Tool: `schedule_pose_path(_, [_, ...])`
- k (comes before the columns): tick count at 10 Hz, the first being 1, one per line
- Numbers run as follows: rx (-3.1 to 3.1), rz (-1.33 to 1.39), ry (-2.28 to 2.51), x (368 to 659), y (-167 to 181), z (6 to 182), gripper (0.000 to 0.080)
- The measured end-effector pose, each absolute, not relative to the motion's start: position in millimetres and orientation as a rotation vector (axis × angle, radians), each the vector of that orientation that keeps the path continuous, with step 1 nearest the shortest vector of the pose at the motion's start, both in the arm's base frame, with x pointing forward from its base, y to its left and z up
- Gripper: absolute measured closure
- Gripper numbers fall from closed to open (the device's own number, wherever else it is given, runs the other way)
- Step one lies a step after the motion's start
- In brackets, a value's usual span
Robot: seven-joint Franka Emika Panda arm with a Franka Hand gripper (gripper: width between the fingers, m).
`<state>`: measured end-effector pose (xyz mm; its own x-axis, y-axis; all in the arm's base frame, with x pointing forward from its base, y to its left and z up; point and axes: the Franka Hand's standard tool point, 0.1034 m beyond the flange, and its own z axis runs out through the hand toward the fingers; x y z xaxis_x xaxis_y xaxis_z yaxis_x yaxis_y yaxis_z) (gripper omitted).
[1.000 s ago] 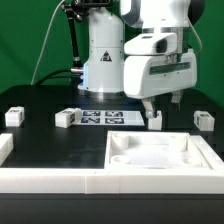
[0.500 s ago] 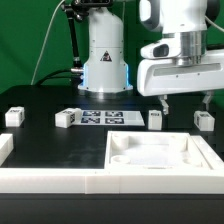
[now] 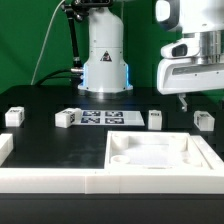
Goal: Assemble one leg
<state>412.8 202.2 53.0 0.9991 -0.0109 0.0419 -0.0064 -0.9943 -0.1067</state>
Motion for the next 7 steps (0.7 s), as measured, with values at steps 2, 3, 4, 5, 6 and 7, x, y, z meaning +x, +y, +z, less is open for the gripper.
schedule_pose_path(2, [-3.058,0.089,-0.027,408.3,197.7,50.9,0.0150])
schedule_pose_path(3, [-3.064,0.168,-0.024,408.9,197.4,50.1,0.0150])
schedule_pose_path(4, [-3.071,0.304,-0.039,397.0,199.3,43.0,0.0150])
schedule_pose_path(5, [-3.063,0.432,-0.058,393.8,202.6,43.1,0.0150])
schedule_pose_path(6, [-3.050,0.519,-0.072,394.2,205.8,45.0,0.0150])
schedule_pose_path(7, [-3.026,0.681,-0.063,388.7,208.4,45.3,0.0150])
